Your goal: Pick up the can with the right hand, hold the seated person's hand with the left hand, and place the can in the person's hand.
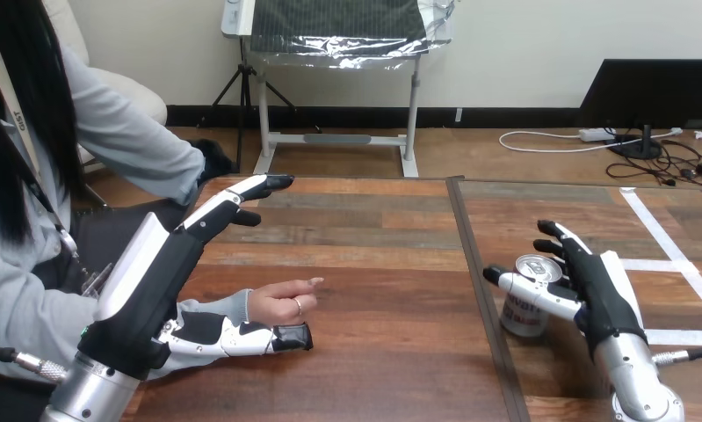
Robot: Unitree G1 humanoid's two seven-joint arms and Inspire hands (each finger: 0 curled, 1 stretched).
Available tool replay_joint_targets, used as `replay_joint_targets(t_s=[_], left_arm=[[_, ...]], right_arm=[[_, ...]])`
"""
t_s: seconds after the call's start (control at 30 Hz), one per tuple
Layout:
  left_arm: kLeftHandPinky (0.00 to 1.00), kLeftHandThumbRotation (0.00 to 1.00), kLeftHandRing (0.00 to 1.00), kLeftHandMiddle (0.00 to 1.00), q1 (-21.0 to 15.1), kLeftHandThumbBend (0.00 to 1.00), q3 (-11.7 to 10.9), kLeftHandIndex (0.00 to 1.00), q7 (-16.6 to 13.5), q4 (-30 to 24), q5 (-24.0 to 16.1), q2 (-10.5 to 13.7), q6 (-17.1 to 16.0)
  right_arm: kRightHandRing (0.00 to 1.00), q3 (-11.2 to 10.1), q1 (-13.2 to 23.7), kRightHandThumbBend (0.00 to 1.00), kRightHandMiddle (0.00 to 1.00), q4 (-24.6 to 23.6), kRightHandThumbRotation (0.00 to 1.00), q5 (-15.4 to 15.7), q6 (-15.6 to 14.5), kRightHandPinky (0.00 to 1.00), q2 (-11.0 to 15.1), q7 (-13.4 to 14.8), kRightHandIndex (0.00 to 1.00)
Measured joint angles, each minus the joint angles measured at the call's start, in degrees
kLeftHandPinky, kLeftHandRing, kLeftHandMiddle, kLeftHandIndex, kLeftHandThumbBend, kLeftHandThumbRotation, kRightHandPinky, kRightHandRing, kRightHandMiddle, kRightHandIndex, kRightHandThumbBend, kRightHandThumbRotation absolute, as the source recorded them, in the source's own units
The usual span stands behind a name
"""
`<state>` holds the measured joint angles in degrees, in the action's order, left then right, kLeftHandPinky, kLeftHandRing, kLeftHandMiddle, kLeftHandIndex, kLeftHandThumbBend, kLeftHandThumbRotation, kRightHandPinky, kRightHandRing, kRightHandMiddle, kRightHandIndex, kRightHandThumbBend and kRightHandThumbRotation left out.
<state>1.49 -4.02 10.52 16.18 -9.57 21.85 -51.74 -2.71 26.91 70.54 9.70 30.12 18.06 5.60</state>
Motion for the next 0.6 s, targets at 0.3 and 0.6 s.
replay_joint_targets(t_s=[0.3, 0.6], left_arm=[[0.75, 0.31, 0.87, 0.87, 0.0, 1.0, 0.02, 0.84, 0.6, 0.01, 0.46, 0.03, -0.24], [0.75, 0.31, 0.87, 0.88, 0.02, 1.0, 0.11, 0.84, 1.18, 0.01, 1.33, 0.04, -0.28]], right_arm=[[0.83, 0.0, -0.89, 1.0, 0.89, 0.0, 0.38, -0.29, 0.0, 0.78, -0.18, -0.03, 0.92], [0.82, -0.07, -1.03, 1.0, 0.88, 0.0, 0.35, -0.49, 0.11, 0.76, -0.18, 0.03, 0.92]])
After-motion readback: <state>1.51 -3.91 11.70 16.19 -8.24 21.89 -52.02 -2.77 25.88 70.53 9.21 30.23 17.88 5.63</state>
